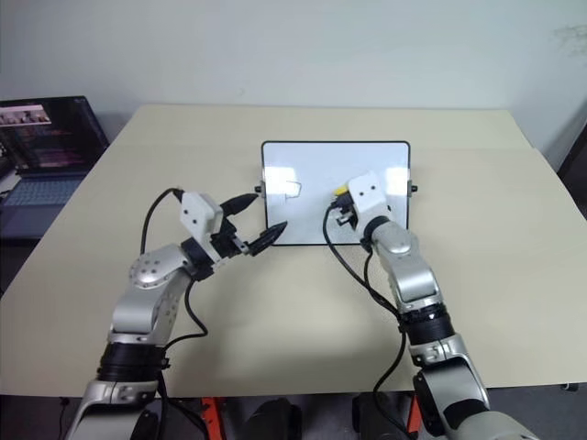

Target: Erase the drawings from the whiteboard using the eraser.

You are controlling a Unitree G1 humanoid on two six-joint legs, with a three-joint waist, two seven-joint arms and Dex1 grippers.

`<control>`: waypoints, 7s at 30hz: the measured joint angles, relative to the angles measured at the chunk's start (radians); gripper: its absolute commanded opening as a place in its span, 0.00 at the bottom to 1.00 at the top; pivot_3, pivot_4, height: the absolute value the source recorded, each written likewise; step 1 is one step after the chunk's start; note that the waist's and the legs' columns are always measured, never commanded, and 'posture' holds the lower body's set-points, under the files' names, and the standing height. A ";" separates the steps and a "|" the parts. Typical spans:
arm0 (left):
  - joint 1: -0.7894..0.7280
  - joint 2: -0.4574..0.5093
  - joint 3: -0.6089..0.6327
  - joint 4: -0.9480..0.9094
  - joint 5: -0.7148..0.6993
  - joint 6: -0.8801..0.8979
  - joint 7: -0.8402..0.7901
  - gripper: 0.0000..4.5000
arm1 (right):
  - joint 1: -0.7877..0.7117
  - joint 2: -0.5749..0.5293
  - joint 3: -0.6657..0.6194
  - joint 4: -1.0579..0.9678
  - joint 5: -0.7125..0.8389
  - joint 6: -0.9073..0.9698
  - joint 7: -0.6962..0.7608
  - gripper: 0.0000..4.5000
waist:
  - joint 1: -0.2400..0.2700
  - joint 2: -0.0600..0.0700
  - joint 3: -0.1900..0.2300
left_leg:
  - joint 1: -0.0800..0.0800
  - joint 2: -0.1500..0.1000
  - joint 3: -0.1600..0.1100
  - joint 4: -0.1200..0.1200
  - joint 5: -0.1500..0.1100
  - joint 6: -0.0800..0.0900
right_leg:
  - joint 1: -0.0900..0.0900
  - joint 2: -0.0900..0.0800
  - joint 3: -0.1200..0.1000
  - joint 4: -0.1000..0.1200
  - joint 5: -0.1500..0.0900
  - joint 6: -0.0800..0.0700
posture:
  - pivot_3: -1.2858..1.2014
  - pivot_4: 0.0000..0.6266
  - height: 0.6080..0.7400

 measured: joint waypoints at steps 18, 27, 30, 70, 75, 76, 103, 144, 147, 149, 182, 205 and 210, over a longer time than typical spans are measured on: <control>0.000 0.000 0.000 0.005 0.000 -0.001 -0.001 1.00 | -0.002 0.001 -0.007 -0.013 0.008 0.022 -0.003 0.28 | 0.000 0.000 0.000 | 0.000 0.000 0.000 0.000 0.000 0.000 | 0.000 0.000 0.000 0.000 0.000 0.000 | 0.52 0.24 1.00; 0.004 0.000 0.000 0.008 0.000 -0.007 -0.006 1.00 | -0.114 0.071 0.036 0.073 0.008 -0.028 0.002 0.28 | -0.001 0.000 0.000 | 0.000 0.000 0.000 0.000 0.000 0.000 | 0.000 0.000 0.000 0.000 0.000 0.000 | 0.52 0.24 1.00; 0.004 0.000 0.000 0.022 0.000 -0.012 -0.012 1.00 | -0.137 0.091 0.052 0.132 0.006 -0.071 0.002 0.28 | -0.001 0.000 0.000 | 0.000 0.000 0.000 0.000 0.000 0.000 | 0.000 0.000 0.000 0.000 0.000 0.000 | 0.52 0.24 1.00; 0.027 0.004 0.001 0.025 0.001 -0.023 0.001 1.00 | -0.483 0.172 0.030 0.897 -0.036 -0.534 -0.024 0.28 | -0.003 0.001 0.001 | 0.000 0.000 0.000 0.000 0.000 0.000 | -0.001 0.000 0.000 0.000 0.000 0.000 | 0.52 0.24 1.00; 0.027 0.003 0.001 0.025 0.000 -0.023 0.003 1.00 | -0.482 0.156 0.031 0.924 -0.052 -0.552 -0.024 0.28 | -0.003 0.001 0.000 | 0.000 0.000 0.000 0.000 0.000 0.000 | -0.001 0.000 0.000 0.000 0.000 0.000 | 0.52 0.24 1.00; 0.027 0.003 0.001 0.025 0.000 -0.023 0.004 1.00 | -0.478 0.155 0.031 0.925 -0.058 -0.556 -0.024 0.28 | -0.003 0.001 0.000 | 0.000 0.000 0.000 0.000 0.000 0.000 | -0.001 0.000 0.000 0.000 0.000 0.000 | 0.52 0.24 1.00; 0.029 -0.008 0.001 0.020 0.000 -0.024 0.025 1.00 | -0.135 0.101 0.090 0.527 -0.085 -0.458 0.054 0.28 | 0.001 0.000 0.000 | 0.001 0.000 0.000 0.001 0.000 0.000 | 0.001 0.000 0.000 0.001 0.000 0.000 | 0.52 0.24 1.00; 0.035 -0.021 0.000 0.002 0.001 -0.020 0.026 1.00 | -0.473 0.139 0.109 0.913 -0.172 -0.575 -0.086 0.28 | -0.003 0.001 0.000 | 0.000 0.000 0.001 -0.001 0.000 -0.001 | -0.001 0.000 0.000 0.001 0.000 0.000 | 0.52 0.24 1.00; 0.035 -0.022 0.000 0.002 0.001 -0.021 0.027 1.00 | -0.473 0.139 0.107 0.918 -0.170 -0.582 -0.084 0.28 | -0.003 0.001 0.000 | 0.000 0.000 0.001 -0.001 0.000 -0.001 | -0.001 0.000 0.000 0.000 0.000 0.000 | 0.52 0.24 1.00; 0.035 -0.022 0.000 0.002 0.001 -0.022 0.027 1.00 | -0.473 0.139 0.107 0.918 -0.168 -0.582 -0.082 0.28 | -0.003 0.001 0.000 | 0.000 0.000 0.001 -0.001 0.000 -0.001 | -0.001 0.000 0.000 0.000 0.000 0.000 | 0.52 0.24 1.00; 0.094 -0.019 0.019 -0.043 0.001 -0.022 0.069 1.00 | -0.419 0.128 0.155 0.936 -0.200 -0.595 -0.005 0.28 | -0.001 0.001 0.000 | 0.008 0.000 0.001 0.001 0.003 -0.001 | 0.002 0.000 0.001 0.014 0.002 -0.003 | 0.52 0.24 1.00; 0.072 -0.025 0.013 -0.034 0.001 -0.023 0.062 1.00 | -0.517 0.127 0.109 1.058 -0.198 -0.638 -0.074 0.28 | 0.000 0.001 0.000 | 0.006 0.000 0.000 0.000 0.003 -0.001 | 0.001 0.000 0.000 0.010 0.002 -0.003 | 0.52 0.24 1.00; 0.030 -0.031 -0.001 0.020 0.001 -0.035 0.042 1.00 | -0.517 0.125 0.109 1.057 -0.198 -0.641 -0.083 0.28 | 0.001 0.001 0.000 | 0.006 0.000 0.000 0.000 0.003 -0.001 | 0.001 0.000 0.000 0.011 0.002 -0.003 | 0.52 0.24 1.00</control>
